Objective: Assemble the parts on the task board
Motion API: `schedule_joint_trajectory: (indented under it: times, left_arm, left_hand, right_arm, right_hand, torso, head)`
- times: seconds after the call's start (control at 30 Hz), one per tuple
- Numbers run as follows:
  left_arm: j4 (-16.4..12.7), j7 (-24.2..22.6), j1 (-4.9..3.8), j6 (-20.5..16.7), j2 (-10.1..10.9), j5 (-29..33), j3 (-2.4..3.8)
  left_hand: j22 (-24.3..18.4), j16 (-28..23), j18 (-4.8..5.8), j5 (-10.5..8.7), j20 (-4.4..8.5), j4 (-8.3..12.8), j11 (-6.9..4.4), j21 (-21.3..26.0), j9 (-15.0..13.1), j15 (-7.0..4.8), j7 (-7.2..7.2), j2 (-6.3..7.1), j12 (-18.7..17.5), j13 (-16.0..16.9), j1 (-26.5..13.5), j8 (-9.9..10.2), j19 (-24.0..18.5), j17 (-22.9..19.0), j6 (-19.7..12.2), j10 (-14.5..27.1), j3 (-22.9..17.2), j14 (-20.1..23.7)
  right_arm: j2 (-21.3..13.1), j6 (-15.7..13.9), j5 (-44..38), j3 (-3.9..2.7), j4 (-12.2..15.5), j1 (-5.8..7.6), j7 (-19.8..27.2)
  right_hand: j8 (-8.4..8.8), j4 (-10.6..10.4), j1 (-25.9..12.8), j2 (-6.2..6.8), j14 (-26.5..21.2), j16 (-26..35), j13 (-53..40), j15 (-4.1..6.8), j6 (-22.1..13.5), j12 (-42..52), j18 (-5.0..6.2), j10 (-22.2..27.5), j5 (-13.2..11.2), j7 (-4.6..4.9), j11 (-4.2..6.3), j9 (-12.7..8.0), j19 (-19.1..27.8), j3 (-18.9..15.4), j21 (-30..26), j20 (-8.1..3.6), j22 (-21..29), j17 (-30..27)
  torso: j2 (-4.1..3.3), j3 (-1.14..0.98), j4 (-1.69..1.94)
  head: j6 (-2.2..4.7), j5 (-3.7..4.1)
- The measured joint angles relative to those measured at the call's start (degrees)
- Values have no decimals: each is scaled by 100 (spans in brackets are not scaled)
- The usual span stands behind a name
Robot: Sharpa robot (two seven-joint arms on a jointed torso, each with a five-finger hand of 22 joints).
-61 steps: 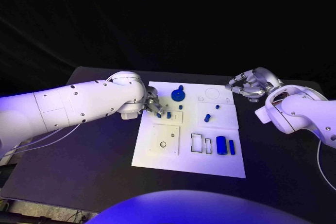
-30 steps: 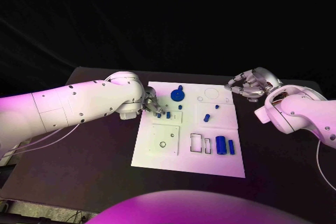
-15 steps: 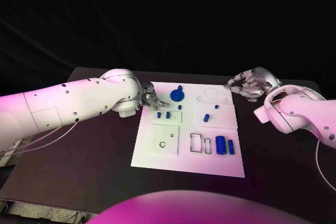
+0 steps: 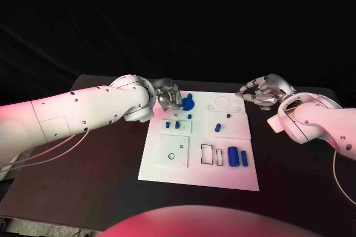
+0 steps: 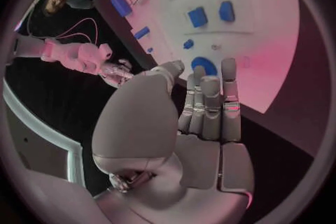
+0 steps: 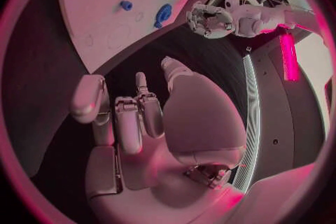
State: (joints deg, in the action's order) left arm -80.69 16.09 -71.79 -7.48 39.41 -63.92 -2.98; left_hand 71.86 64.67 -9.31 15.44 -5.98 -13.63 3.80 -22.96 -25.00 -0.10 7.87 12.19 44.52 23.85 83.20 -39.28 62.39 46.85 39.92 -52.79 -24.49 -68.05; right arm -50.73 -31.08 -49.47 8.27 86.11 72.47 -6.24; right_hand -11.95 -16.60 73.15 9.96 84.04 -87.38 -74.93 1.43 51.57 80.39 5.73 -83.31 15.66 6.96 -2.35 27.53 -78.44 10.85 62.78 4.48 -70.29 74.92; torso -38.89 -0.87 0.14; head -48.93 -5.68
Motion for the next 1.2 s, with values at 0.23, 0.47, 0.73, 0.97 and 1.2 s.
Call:
schedule_joint_trajectory:
  times: [0.23, 0.47, 0.73, 0.97, 1.2]
  left_arm:
    - [224, -1329, -1, -479, -228, -750, -73]
    - [452, -1588, 1, -264, -471, -1556, -160]
    - [651, -1609, 14, 146, -676, -2157, -204]
    - [709, -1610, 24, 390, -723, -2403, -211]
    - [746, -1586, 34, 574, -747, -2498, -212]
  left_hand:
    - [82, 180, 1, -306, -32, 215, 58, 84, 472, 87, 45, 358, -800, -698, 10, 684, 0, 82, 331, -121, -124, -118]
    - [150, 759, 1, -328, -58, 241, 81, 84, 504, 54, 30, 373, -962, -850, -81, 781, 152, 725, 346, 28, 25, -545]
    - [233, 1055, 0, -366, -60, 288, 71, 16, 526, 61, 10, 373, -1079, -962, -81, 871, 256, 1078, 340, 118, 102, -762]
    - [310, 1273, 2, -366, -65, 288, 70, -45, 533, 64, -7, 350, -1125, -1024, -104, 905, 309, 1335, 386, 119, 102, -913]
    - [311, 1321, 1, -243, -79, 272, 115, -147, 558, 63, 53, 313, -1192, -1102, -141, 981, 377, 1363, 487, 73, 118, -966]
  right_arm:
    - [20, -17, 20, 0, -3, -2, 40]
    - [36, -39, 42, 0, 20, -2, 73]
    - [47, -73, 61, 0, 47, -2, 115]
    - [39, -90, 72, -1, 57, -2, 129]
    - [37, -100, 77, -1, 65, -2, 135]
  right_hand:
    - [0, 0, 0, 0, 0, 5, 0, 0, 0, -23, 0, 41, 10, 0, -1, 5, 8, 0, -59, -8, 39, 0]
    - [0, 16, 0, 0, 0, 86, 1, 0, 0, -124, -1, 121, 10, 0, -10, 19, 110, 16, -202, -6, 126, 0]
    - [0, 15, 0, 0, 0, 161, 1, 0, -29, -288, 91, 256, 10, 29, -12, 26, 225, 49, -476, 2, 306, -1]
    - [0, 15, 0, 0, 0, 161, 2, 0, -29, -288, 91, 256, 10, 29, -12, 26, 224, 49, -476, 2, 306, -1]
    - [0, 15, 0, 0, 0, 161, 2, 0, -29, -288, 91, 256, 10, 29, -12, 25, 224, 49, -476, 3, 296, -1]
  torso:
    - [-7, 2, -9]
    - [-18, -1, -9]
    - [-44, 4, -34]
    - [-57, 4, -43]
    - [-57, 7, -43]
  head:
    - [57, 39]
    - [104, 89]
    - [124, 117]
    - [125, 118]
    - [112, 120]
